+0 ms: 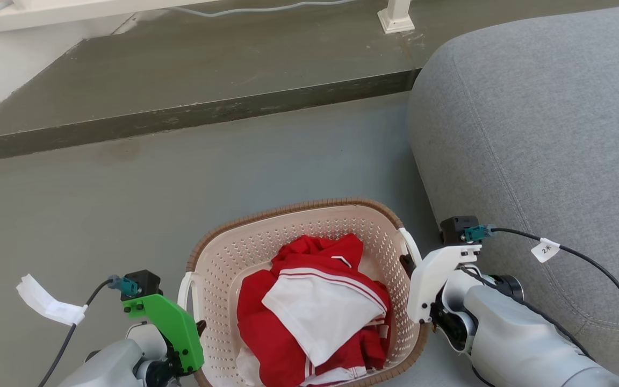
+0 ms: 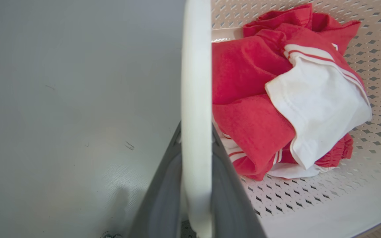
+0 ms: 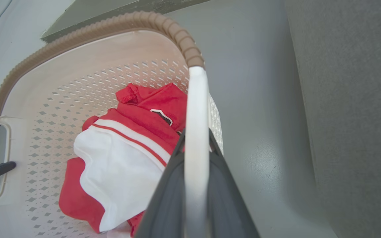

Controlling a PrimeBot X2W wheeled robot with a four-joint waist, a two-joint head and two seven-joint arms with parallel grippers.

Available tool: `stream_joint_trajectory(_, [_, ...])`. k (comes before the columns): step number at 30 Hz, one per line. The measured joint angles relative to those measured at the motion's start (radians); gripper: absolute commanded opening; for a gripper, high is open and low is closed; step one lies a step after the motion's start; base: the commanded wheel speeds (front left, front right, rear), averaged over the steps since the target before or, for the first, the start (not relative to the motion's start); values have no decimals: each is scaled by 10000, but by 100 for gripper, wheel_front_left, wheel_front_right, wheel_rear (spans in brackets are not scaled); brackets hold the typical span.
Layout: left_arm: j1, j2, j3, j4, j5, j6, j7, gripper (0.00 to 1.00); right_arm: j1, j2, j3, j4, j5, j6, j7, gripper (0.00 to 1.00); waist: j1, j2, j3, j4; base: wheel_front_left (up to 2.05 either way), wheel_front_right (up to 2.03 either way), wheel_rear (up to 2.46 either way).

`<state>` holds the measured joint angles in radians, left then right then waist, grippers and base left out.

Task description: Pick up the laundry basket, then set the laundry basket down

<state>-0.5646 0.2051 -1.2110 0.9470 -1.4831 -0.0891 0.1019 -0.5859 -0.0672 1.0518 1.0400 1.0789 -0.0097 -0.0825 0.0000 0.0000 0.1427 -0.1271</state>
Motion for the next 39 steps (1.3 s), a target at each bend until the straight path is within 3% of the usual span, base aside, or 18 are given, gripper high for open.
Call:
stream_joint_trajectory(26, [-156,-88,15,184,6,-90,-107,0,-172,-36,397,52,226,-12,-4,0,0,0,263,8,0,0,0])
stream_joint_trajectory(39, [-567,489,161,-174,113,-211,-602,0,-492,-29,554,-729,364,-556,-439,0,0,0,1414,57,0,0,0])
